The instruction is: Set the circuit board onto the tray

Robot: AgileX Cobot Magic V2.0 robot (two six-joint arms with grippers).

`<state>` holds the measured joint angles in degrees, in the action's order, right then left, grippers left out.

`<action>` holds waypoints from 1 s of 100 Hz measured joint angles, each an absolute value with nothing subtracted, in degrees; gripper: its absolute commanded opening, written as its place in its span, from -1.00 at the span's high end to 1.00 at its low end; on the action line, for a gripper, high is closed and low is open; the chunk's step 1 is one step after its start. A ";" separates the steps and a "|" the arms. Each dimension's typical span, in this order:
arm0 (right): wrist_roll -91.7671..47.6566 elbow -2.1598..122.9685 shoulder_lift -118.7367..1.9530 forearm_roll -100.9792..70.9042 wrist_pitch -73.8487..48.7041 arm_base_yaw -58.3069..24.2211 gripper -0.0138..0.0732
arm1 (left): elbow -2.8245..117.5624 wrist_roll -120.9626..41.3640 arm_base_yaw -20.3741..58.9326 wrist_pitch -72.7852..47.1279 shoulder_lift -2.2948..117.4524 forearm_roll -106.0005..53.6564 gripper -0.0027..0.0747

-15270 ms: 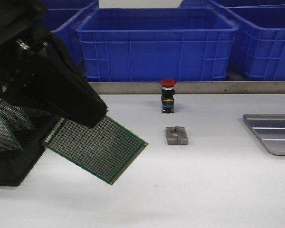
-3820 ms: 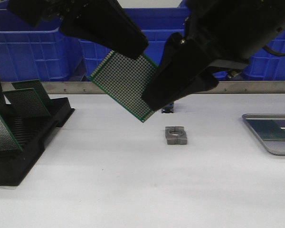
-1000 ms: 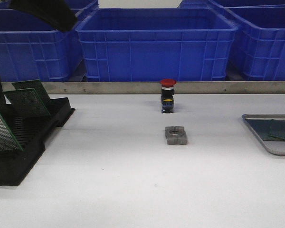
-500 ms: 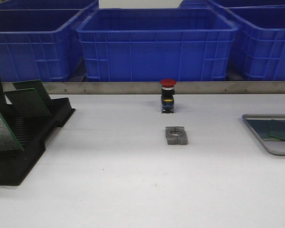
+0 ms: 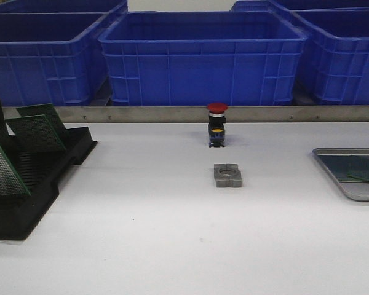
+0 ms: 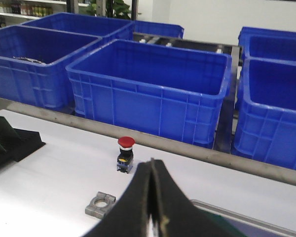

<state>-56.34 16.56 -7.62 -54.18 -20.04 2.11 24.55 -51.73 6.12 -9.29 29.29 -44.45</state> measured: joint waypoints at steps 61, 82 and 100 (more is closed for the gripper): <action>-56.36 15.36 0.76 -54.18 -27.52 2.11 0.82 | 14.00 -51.73 6.12 -7.97 10.93 -44.70 0.98; -56.36 15.36 0.76 -54.18 -27.73 2.11 0.82 | 14.00 -51.73 6.12 -7.97 10.93 -44.70 0.98; -56.36 15.36 0.76 -54.18 -27.86 2.11 0.82 | 14.00 -51.73 6.12 -7.97 10.93 -44.70 0.98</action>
